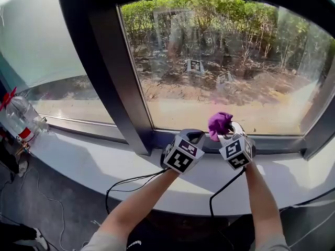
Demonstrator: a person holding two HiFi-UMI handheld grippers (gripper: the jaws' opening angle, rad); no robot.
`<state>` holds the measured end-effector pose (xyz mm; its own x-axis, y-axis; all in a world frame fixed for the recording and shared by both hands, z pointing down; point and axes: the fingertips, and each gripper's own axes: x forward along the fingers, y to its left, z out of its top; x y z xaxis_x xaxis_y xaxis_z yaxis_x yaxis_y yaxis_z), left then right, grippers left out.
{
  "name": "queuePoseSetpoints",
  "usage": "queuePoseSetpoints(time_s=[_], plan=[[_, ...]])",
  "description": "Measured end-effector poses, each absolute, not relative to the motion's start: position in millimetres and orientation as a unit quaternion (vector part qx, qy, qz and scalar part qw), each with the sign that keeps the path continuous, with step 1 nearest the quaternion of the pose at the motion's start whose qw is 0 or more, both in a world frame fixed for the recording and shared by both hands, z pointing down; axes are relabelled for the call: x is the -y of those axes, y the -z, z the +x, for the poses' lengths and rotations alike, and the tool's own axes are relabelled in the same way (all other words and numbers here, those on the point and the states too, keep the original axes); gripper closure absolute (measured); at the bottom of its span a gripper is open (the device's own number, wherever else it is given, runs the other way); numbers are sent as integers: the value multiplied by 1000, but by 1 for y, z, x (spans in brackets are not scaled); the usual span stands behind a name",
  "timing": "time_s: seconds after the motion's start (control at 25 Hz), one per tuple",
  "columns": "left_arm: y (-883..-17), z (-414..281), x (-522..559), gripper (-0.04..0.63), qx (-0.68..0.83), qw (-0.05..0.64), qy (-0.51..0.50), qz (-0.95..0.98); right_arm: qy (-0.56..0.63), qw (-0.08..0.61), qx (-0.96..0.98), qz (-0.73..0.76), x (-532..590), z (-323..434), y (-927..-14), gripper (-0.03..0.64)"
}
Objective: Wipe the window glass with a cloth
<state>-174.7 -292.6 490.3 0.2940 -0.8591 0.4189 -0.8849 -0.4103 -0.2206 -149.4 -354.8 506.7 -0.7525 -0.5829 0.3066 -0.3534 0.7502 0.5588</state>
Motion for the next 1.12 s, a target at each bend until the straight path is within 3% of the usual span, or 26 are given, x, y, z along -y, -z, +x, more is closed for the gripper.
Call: queuePoseSetpoints(time_s=[0.32,0.56,1.12], plan=[[-513,-162,288,595,524,40,-260,810,252,334,874,249,365,-130,-578,514],[-511,-155,288,595,518,38,-264,813,291,367,845,260,374,-101,-570,514],[-415,-140,307,595,523,-38,-237,818,335,273,858,277,370,-93,-404,512]])
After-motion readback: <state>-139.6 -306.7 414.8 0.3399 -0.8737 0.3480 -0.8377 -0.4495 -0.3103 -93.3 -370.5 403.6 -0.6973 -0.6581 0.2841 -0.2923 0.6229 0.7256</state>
